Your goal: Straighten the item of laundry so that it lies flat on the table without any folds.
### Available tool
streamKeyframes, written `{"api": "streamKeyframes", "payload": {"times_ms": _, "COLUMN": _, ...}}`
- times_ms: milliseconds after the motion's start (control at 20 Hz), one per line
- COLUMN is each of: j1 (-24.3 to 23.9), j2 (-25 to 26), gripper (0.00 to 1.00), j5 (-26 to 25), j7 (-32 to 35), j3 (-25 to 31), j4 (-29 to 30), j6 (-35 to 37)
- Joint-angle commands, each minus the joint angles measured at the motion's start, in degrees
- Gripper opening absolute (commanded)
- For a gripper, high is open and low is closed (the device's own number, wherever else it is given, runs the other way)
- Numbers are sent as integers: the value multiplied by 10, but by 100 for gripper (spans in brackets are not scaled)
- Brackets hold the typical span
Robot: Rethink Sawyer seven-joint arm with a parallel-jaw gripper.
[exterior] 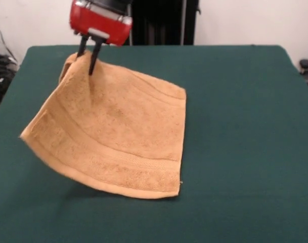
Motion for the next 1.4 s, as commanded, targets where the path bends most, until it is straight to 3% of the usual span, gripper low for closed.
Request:
{"api": "streamKeyframes", "payload": {"times_ms": 50, "j1": -213, "j2": 85, "gripper": 0, "j5": -85, "j7": 45, "j3": 303, "j4": 43, "j6": -131}}
{"api": "streamKeyframes", "payload": {"times_ms": 200, "j1": -283, "j2": 139, "gripper": 0, "j5": -146, "j7": 70, "j3": 393, "j4": 38, "j6": -174}}
{"api": "streamKeyframes", "payload": {"times_ms": 350, "j1": -326, "j2": 178, "gripper": 0, "j5": -205, "j7": 119, "j3": 444, "j4": 37, "j6": -239}}
{"api": "streamKeyframes", "payload": {"times_ms": 750, "j1": -347, "j2": 178, "gripper": 0, "j5": -222, "j7": 134, "j3": 466, "j4": 53, "j6": -274}}
{"api": "streamKeyframes", "payload": {"times_ms": 950, "j1": -334, "j2": 162, "gripper": 0, "j5": -195, "j7": 125, "j3": 448, "j4": 63, "j6": -281}}
{"api": "streamKeyframes", "payload": {"times_ms": 1200, "j1": -371, "j2": 191, "gripper": 0, "j5": -231, "j7": 136, "j3": 502, "j4": 61, "j6": -266}}
{"api": "streamKeyframes", "payload": {"times_ms": 1400, "j1": -371, "j2": 195, "gripper": 0, "j5": -221, "j7": 129, "j3": 497, "j4": 64, "j6": -284}}
